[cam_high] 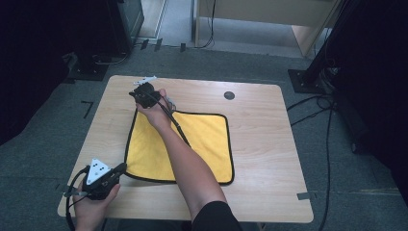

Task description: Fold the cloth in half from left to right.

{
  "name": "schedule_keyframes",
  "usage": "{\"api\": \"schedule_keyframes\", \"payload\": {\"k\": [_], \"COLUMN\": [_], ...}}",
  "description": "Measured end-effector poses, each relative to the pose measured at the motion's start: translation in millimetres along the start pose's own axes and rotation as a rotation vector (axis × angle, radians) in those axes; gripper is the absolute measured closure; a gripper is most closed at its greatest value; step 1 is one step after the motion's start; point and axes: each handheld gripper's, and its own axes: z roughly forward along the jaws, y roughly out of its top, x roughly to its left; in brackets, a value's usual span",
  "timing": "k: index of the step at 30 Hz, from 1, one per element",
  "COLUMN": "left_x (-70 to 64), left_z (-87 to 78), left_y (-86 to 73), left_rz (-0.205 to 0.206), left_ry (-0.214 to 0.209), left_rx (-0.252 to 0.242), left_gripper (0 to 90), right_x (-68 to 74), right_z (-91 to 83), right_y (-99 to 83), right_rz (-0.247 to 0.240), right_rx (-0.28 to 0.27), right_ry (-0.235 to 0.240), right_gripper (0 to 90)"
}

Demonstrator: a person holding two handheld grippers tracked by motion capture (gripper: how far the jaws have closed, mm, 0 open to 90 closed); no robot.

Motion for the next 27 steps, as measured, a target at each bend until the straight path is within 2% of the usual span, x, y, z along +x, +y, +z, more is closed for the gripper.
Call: {"api": "schedule_keyframes", "payload": {"k": [2,4,8,9,12,13,15,21,24,27], "left_x": [-4.8,-16.6,-40.6,-47.2,-68.7,-76.9,-96.4,-142.7,-165.5,-180.8], "left_z": [-4.3,-4.7,1.1,3.9,15.9,21.0,35.0,70.7,88.6,102.2], "left_y": [3.6,7.9,18.1,21.1,30.5,33.6,40.1,49.0,48.5,48.1], "left_rz": [-0.001,0.022,0.057,0.061,0.071,0.082,0.114,0.168,0.197,0.214], "left_ry": [-0.019,-0.035,-0.086,-0.102,-0.162,-0.180,-0.212,-0.295,-0.328,-0.342], "left_rx": [-0.021,-0.033,-0.042,-0.044,-0.040,-0.036,-0.022,0.024,0.059,0.080], "left_gripper": [87.3,87.3,87.3,87.3,87.3,87.3,87.3,87.3,87.2,87.3], "right_x": [0.0,-5.3,-25.0,-30.8,-49.0,-59.2,-77.1,-129.6,-147.9,-167.7], "right_z": [-9.2,-18.9,-43.3,-50.3,-71.1,-80.8,-96.1,-137.1,-148.1,-156.6], "right_y": [4.0,4.6,-3.7,-6.9,-17.3,-22.9,-33.3,-71.4,-91.1,-113.6], "right_rz": [-0.011,-0.002,0.049,0.045,0.039,0.038,0.053,0.107,0.126,0.161], "right_rx": [-0.020,-0.035,-0.060,-0.061,-0.061,-0.059,-0.052,-0.034,-0.015,-0.002], "right_ry": [0.010,0.026,0.068,0.065,0.045,0.036,0.021,-0.047,-0.071,-0.095], "right_gripper": [81.5,81.4,81.5,81.5,81.4,81.4,81.2,81.2,81.2,81.2]}}
